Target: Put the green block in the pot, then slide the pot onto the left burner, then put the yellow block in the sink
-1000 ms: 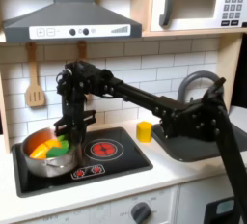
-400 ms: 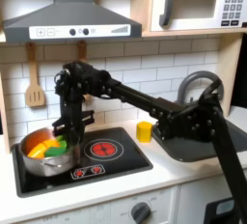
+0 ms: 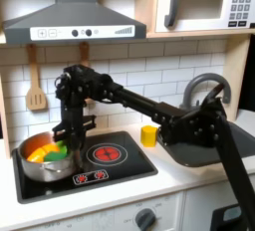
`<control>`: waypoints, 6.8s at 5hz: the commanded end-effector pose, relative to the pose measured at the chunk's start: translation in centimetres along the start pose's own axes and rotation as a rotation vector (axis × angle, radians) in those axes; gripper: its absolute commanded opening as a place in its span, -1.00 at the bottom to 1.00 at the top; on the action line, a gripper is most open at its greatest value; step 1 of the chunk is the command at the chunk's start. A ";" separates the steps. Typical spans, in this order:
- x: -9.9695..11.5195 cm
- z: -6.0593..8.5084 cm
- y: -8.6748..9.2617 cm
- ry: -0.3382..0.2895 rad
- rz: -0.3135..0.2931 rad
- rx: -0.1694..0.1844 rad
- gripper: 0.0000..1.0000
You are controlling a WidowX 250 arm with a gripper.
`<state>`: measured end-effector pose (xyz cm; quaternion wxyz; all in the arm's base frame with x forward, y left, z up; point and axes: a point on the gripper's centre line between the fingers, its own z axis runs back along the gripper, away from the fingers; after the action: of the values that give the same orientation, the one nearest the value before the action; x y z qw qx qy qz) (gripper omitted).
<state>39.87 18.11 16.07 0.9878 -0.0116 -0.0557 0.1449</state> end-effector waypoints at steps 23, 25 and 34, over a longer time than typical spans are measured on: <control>-5.8 0.3 -17.4 -0.031 -0.318 -0.096 1.00; -5.1 0.2 -16.7 -0.023 -0.308 -0.096 1.00; -4.5 0.3 -16.5 0.037 -0.310 -0.072 1.00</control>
<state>40.42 1.24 16.75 0.9980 -0.0417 -0.0477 -0.0081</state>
